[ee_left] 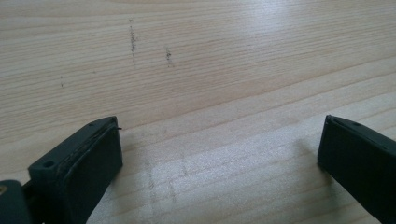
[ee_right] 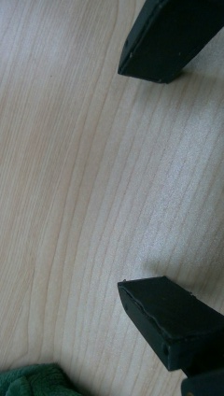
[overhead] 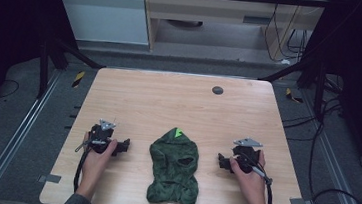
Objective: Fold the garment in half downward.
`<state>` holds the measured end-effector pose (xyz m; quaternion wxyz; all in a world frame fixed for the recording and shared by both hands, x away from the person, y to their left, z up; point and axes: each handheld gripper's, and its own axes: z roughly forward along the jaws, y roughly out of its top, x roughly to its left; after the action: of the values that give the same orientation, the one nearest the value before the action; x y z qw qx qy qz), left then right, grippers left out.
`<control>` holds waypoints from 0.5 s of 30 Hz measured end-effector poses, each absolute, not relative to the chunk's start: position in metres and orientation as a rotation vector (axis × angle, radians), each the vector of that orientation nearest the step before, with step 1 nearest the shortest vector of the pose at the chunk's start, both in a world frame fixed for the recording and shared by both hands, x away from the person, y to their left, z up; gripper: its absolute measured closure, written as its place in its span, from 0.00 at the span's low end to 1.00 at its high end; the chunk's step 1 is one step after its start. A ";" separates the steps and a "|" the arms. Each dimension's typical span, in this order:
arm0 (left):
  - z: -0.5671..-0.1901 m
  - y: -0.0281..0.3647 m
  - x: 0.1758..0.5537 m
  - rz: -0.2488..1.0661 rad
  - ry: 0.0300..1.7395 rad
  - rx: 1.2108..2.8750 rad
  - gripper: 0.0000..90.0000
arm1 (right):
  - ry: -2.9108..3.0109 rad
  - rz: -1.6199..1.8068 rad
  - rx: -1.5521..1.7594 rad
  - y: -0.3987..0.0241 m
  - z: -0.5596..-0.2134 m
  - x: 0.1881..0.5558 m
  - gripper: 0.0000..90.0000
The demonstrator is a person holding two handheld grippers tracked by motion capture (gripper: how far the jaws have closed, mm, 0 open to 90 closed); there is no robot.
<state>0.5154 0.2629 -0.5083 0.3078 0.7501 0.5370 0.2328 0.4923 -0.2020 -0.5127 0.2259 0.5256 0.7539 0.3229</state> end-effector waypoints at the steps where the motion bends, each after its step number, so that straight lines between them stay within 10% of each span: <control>1: -0.508 0.263 0.515 0.613 1.416 1.989 0.00 | 2.079 0.888 1.448 -0.202 -0.513 0.492 0.01; 15: -0.505 0.257 0.512 0.571 1.370 2.027 0.03 | 2.078 0.891 1.453 -0.202 -0.513 0.492 0.01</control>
<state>0.5116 0.2568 -0.5049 0.3096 0.7673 0.5184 0.2161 0.4923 -0.2018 -0.5127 0.2254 0.5267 0.7533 0.3229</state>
